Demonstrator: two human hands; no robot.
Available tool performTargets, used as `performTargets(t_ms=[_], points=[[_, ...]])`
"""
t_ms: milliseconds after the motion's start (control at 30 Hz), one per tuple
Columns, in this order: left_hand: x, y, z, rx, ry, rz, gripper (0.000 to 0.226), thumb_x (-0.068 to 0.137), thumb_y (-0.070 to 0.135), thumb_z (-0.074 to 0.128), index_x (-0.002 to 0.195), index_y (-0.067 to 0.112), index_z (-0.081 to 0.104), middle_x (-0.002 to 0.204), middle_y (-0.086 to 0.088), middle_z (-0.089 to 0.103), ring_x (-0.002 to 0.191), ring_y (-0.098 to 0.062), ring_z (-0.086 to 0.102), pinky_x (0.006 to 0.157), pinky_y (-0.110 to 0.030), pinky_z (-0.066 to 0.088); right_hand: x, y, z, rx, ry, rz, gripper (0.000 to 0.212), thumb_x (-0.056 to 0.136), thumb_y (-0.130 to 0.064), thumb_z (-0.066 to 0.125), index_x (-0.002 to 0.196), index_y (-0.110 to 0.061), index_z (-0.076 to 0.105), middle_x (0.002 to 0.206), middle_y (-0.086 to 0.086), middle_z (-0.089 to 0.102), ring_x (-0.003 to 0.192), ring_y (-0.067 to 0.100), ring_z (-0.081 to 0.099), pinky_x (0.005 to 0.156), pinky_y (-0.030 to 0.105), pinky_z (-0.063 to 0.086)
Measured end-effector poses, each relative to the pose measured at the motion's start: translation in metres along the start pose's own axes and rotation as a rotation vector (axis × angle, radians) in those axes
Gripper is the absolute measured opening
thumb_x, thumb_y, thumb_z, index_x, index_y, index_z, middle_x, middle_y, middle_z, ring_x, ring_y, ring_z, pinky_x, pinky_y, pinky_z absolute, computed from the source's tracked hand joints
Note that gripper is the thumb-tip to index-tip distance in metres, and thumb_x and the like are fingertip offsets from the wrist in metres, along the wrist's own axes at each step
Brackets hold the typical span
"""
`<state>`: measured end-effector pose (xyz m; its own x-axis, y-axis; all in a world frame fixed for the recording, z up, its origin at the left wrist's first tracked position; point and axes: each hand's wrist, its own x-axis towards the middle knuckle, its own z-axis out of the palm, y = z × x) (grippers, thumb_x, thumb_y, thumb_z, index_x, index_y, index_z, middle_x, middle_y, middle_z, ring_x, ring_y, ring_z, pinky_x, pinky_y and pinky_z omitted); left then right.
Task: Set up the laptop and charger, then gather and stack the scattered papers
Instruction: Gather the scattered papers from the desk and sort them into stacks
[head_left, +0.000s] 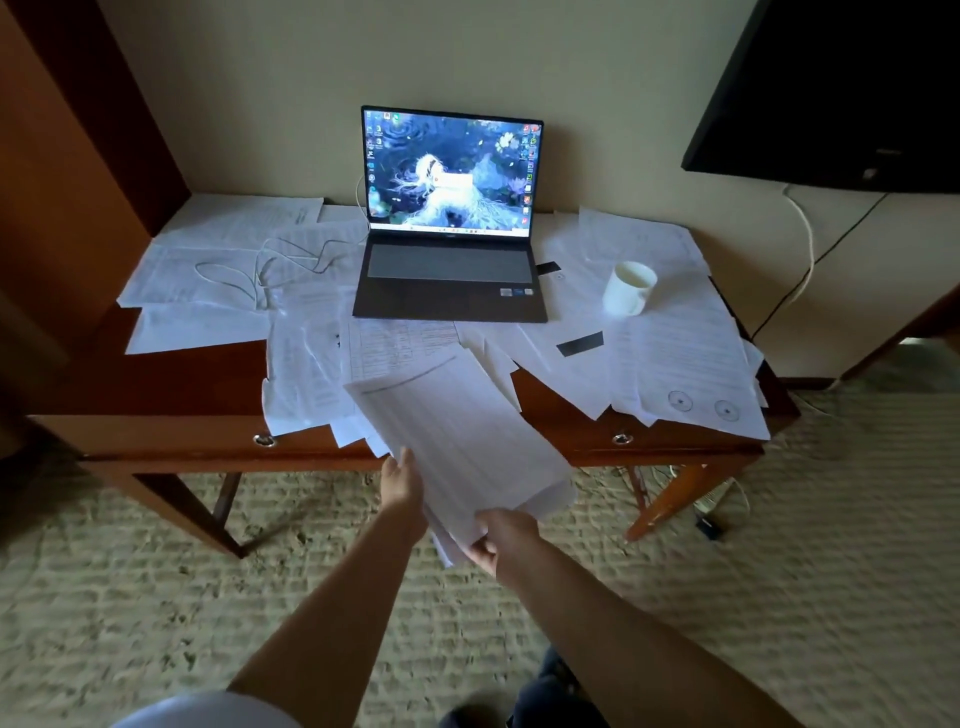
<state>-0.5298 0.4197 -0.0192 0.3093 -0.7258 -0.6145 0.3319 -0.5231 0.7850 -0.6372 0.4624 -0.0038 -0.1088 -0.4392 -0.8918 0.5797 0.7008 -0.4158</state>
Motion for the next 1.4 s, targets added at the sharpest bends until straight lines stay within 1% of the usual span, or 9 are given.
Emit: performTargets(t_ms=[100,167,300,467,633,800,1000,1267,1400], points=[[0.008,-0.002,0.003,0.128,-0.023,0.048,0.029,0.086,-0.002,0.035,0.108,0.004,0.054,0.101,-0.015,0.06,0.1,-0.035,0.058,0.08,-0.04,0.048,-0.002,-0.007,-0.007,-0.248,0.054,0.05,0.006,0.091,0.005,0.051,0.096,0.005,0.054,0.102,0.019,0.058,0.083,0.028,0.061,0.079,0.036,0.055],[0.006,-0.001,0.004,0.217,-0.005,0.092,0.043,0.078,-0.009,0.028,0.109,0.008,0.053,0.101,-0.011,0.06,0.098,-0.033,0.058,0.082,-0.039,0.049,0.004,-0.017,-0.009,-0.479,0.168,0.005,0.025,0.093,-0.011,0.053,0.114,0.003,0.054,0.121,0.017,0.056,0.101,0.028,0.061,0.091,0.035,0.051],[-0.005,0.01,0.008,0.36,0.013,0.32,0.058,0.078,-0.012,0.026,0.12,0.017,0.052,0.098,-0.001,0.059,0.092,-0.024,0.056,0.076,-0.029,0.043,0.012,-0.042,-0.024,-0.744,0.505,-0.32,0.057,0.086,-0.024,0.057,0.136,-0.005,0.037,0.133,0.017,0.042,0.115,0.031,0.048,0.08,0.035,0.046],[-0.017,0.037,0.016,0.29,-0.175,0.442,0.043,0.079,-0.006,0.034,0.099,0.019,0.063,0.085,0.001,0.063,0.077,-0.014,0.056,0.068,-0.026,0.048,0.022,-0.084,-0.026,-0.794,0.393,-0.645,0.061,0.08,-0.023,0.056,0.138,-0.013,0.04,0.136,0.009,0.047,0.12,0.033,0.05,0.095,0.047,0.048],[-0.02,0.064,0.034,0.196,-0.186,0.48,0.027,0.07,0.002,0.043,0.089,0.012,0.061,0.081,-0.005,0.058,0.076,-0.02,0.053,0.064,-0.031,0.046,0.017,-0.13,-0.021,-0.536,0.15,-0.73,0.033,0.089,-0.003,0.043,0.121,-0.01,0.049,0.094,0.001,0.056,0.07,0.011,0.05,0.055,0.024,0.041],[-0.022,0.083,0.072,0.06,-0.11,0.61,0.038,0.084,-0.013,0.036,0.108,0.014,0.049,0.09,-0.001,0.058,0.078,-0.016,0.055,0.064,-0.027,0.049,0.025,-0.168,-0.005,-0.488,0.113,-0.928,0.038,0.094,-0.002,0.034,0.13,-0.01,0.043,0.099,0.005,0.05,0.061,0.006,0.04,0.048,0.02,0.03],[-0.009,0.075,0.12,0.174,0.001,0.493,0.023,0.09,0.004,0.057,0.113,0.005,0.055,0.095,-0.005,0.062,0.091,-0.024,0.059,0.065,-0.027,0.047,0.046,-0.204,-0.015,-0.53,0.027,-0.905,0.048,0.094,0.001,0.033,0.138,-0.019,0.031,0.112,-0.001,0.054,0.076,0.021,0.053,0.052,0.022,0.038],[-0.001,0.064,0.172,0.303,0.165,0.364,0.014,0.088,0.014,0.063,0.096,0.004,0.057,0.083,-0.008,0.06,0.079,-0.025,0.056,0.065,-0.032,0.046,0.069,-0.238,-0.029,-0.672,-0.04,-0.849,0.051,0.099,-0.008,0.033,0.148,-0.017,0.022,0.139,0.012,0.045,0.113,0.033,0.055,0.082,0.034,0.045],[0.0,0.055,0.203,0.405,0.198,0.381,0.017,0.083,0.018,0.069,0.087,0.005,0.061,0.077,-0.008,0.062,0.072,-0.027,0.059,0.061,-0.031,0.047,0.08,-0.263,-0.048,-0.562,0.047,-0.852,0.044,0.096,-0.004,0.033,0.139,-0.012,0.04,0.136,0.011,0.051,0.119,0.031,0.052,0.094,0.032,0.043]])
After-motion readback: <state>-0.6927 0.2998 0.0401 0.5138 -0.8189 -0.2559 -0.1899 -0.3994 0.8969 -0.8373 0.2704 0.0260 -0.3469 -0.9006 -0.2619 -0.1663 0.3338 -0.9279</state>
